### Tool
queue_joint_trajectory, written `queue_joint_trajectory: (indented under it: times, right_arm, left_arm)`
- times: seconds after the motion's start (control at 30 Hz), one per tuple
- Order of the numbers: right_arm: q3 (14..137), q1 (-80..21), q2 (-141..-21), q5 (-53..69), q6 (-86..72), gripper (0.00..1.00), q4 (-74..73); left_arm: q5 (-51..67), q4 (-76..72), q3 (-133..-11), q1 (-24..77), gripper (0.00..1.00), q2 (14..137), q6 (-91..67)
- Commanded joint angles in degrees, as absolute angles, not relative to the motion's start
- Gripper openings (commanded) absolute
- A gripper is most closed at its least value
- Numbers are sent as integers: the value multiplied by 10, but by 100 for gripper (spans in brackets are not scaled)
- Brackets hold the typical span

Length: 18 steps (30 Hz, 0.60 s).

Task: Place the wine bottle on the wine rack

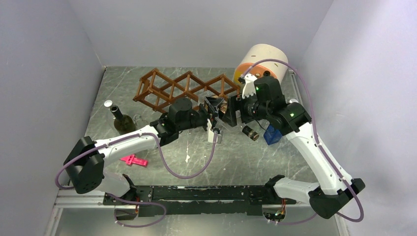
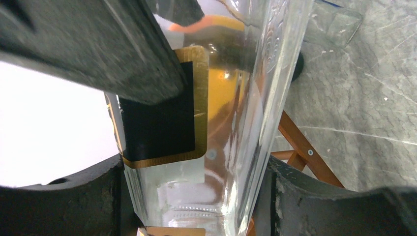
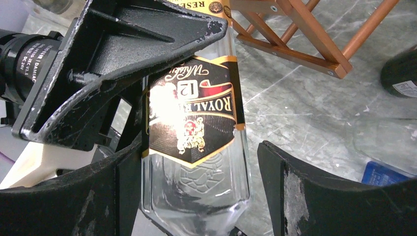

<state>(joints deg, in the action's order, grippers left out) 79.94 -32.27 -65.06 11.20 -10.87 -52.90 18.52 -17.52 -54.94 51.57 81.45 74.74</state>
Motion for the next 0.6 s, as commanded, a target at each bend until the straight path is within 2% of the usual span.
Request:
queue_joint_trajectory:
  times: [0.0, 0.2, 0.3, 0.33, 0.47, 0.5, 0.57]
  right_arm:
    - [791, -325, -662, 118, -108, 83, -504]
    - [765, -325, -659, 111, -114, 81, -495]
    - [764, -325, -658, 102, -115, 73, -497]
    - [763, -325, -656, 102, -115, 67, -495]
    - [759, -325, -645, 104, -116, 31, -481]
    - [758, -325, -641, 100, -117, 22, -478]
    - [756, -325, -632, 89, -121, 9, -471]
  left_arm:
    - [206, -275, -599, 513, 7, 792, 758]
    - [185, -291, -605, 513, 7, 796, 743]
    - [180, -306, -600, 512, 7, 795, 734]
    - [179, -314, -597, 512, 7, 795, 730]
    - [179, -324, -593, 511, 11, 791, 709]
    - [177, -328, -592, 511, 17, 791, 698]
    - [171, -355, -580, 510, 46, 789, 676]
